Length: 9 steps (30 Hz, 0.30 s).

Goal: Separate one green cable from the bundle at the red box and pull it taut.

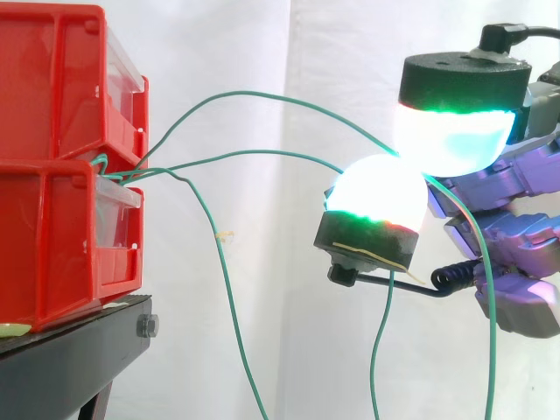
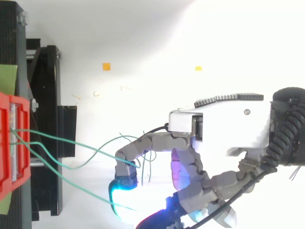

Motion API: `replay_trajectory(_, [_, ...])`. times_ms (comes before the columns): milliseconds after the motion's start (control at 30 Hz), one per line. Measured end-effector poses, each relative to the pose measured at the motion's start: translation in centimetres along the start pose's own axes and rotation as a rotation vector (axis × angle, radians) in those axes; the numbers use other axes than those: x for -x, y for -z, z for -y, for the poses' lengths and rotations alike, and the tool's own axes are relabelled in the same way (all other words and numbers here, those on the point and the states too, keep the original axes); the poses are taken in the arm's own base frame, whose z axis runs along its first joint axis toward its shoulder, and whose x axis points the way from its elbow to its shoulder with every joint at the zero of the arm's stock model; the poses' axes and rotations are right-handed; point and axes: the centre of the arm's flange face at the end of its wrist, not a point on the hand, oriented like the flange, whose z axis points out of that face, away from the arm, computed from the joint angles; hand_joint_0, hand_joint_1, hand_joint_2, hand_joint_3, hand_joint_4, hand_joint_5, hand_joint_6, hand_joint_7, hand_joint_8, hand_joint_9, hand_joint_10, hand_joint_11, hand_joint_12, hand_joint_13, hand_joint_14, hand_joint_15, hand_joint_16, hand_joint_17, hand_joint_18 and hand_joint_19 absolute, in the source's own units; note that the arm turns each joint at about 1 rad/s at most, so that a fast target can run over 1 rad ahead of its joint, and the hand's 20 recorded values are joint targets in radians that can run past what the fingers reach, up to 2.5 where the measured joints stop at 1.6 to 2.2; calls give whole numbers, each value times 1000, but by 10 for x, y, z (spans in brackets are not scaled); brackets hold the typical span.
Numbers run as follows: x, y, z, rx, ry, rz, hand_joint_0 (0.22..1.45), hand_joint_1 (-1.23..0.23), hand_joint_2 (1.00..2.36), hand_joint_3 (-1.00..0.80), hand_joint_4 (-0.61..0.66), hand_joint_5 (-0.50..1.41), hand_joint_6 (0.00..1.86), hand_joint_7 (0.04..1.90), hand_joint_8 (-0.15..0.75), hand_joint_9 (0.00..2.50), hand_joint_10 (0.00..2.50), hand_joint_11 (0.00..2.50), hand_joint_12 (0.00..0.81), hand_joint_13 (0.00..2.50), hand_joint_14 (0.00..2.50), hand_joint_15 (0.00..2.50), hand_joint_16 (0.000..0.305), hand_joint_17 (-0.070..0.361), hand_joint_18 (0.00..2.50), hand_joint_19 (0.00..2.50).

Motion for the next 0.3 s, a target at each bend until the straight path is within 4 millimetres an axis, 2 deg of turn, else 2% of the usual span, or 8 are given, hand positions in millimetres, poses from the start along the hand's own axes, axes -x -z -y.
replay_trajectory(300, [0,0,0,0,0,0,733,-747,1020,-159,82,120,506,1123,190,1962,19,550,341,1535,21,673,46,104,1043,627])
